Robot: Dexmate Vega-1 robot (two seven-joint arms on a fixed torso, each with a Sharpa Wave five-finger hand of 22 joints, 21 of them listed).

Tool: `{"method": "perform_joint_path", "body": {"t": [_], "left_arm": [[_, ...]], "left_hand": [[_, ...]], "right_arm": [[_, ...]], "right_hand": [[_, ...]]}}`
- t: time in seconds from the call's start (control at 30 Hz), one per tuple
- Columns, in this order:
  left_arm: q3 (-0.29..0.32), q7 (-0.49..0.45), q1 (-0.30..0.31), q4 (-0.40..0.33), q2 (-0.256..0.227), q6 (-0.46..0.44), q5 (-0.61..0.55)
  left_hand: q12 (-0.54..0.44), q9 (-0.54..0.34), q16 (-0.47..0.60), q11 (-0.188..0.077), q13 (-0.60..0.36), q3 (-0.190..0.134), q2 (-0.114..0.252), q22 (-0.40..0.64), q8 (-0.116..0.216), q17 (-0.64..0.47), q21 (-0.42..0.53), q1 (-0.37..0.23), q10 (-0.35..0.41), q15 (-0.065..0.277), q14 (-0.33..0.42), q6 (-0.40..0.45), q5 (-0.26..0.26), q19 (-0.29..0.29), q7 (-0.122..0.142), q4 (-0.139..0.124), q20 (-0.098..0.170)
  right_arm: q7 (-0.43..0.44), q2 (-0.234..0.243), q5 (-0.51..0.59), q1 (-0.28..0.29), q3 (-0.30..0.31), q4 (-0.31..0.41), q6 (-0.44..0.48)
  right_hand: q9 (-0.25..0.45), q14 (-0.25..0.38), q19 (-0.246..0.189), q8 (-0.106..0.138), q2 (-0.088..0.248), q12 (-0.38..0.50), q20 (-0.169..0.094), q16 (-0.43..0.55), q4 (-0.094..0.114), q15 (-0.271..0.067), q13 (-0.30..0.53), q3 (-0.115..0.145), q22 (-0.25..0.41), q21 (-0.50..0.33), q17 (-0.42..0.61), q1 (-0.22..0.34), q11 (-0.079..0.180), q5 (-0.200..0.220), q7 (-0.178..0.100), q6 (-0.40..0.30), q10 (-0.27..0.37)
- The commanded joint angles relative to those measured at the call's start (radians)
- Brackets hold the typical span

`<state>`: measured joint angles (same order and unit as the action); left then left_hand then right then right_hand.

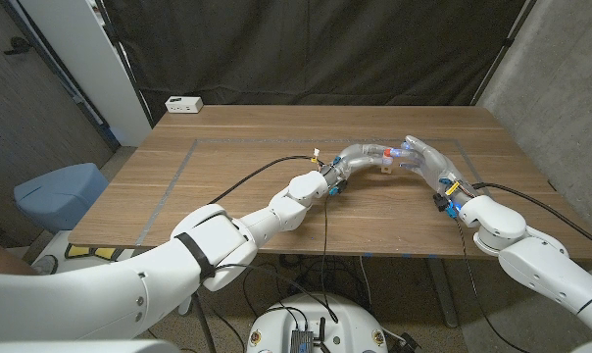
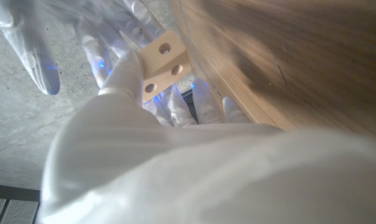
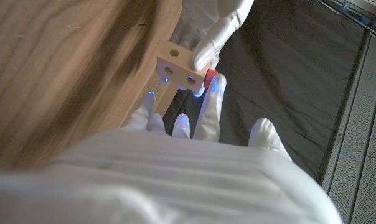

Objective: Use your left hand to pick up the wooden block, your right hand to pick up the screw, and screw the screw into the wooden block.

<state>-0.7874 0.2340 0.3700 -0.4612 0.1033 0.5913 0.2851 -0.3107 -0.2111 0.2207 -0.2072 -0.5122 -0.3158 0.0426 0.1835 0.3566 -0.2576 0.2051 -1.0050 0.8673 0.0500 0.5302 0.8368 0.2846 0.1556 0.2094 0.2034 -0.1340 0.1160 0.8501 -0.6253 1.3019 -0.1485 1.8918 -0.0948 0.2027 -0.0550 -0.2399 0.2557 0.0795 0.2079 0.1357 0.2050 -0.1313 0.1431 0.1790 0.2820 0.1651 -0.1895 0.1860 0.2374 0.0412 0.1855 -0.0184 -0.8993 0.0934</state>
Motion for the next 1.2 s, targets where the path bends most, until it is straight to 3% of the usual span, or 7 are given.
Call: {"method": "perform_joint_path", "body": {"t": [0.03,0.37,0.6,1.2], "left_arm": [[0.001,0.002,-0.009,0.024,0.010,0.001,0.001],[0.001,0.003,-0.015,0.034,0.013,0.004,0.002],[0.000,0.006,-0.023,0.045,0.017,0.004,0.002],[0.000,0.009,-0.033,0.058,0.020,0.004,0.004]], "left_hand": [[-0.062,-0.005,0.003,-0.009,-0.101,-0.059,0.060,0.002,0.009,-0.005,0.005,0.047,0.020,0.076,0.010,0.093,0.007,0.011,-0.058,-0.049,0.002],[-0.062,-0.005,0.003,-0.009,-0.101,-0.060,0.062,0.002,0.008,-0.006,0.005,0.047,0.020,0.075,0.009,0.093,0.007,0.010,-0.060,-0.050,0.002],[-0.062,-0.005,0.003,-0.009,-0.101,-0.060,0.061,0.002,0.009,-0.005,0.005,0.047,0.019,0.075,0.009,0.094,0.007,0.011,-0.060,-0.049,0.002],[-0.062,-0.005,0.003,-0.008,-0.100,-0.059,0.060,0.002,0.009,-0.006,0.005,0.048,0.020,0.076,0.009,0.094,0.007,0.011,-0.060,-0.049,0.003]], "right_arm": [[-0.026,0.000,-0.010,-0.002,0.000,-0.014,-0.018],[0.022,-0.011,0.007,0.014,0.013,-0.003,-0.022],[0.052,-0.024,0.015,0.020,0.020,0.005,-0.019],[0.048,-0.040,0.031,-0.011,0.001,-0.016,-0.019]], "right_hand": [[0.002,0.008,-0.008,0.012,0.009,0.007,-0.003,0.003,-0.004,0.003,0.004,0.003,0.004,-0.007,0.002,0.008,-0.001,0.010,0.000,-0.020,0.012],[0.002,0.028,-0.026,0.009,0.009,0.005,-0.004,0.008,-0.006,0.001,0.004,0.005,0.004,-0.011,0.002,0.012,-0.007,0.010,0.000,-0.024,0.024],[0.004,0.034,-0.038,-0.039,0.005,-0.010,-0.003,0.003,-0.009,0.003,0.005,0.005,0.004,-0.008,0.002,0.015,-0.028,0.008,-0.020,0.078,0.009],[0.008,0.011,-0.029,-0.066,0.001,-0.028,0.005,-0.009,-0.007,0.019,0.007,0.001,0.004,0.000,0.004,0.011,-0.035,0.006,-0.026,0.160,-0.051]]}}
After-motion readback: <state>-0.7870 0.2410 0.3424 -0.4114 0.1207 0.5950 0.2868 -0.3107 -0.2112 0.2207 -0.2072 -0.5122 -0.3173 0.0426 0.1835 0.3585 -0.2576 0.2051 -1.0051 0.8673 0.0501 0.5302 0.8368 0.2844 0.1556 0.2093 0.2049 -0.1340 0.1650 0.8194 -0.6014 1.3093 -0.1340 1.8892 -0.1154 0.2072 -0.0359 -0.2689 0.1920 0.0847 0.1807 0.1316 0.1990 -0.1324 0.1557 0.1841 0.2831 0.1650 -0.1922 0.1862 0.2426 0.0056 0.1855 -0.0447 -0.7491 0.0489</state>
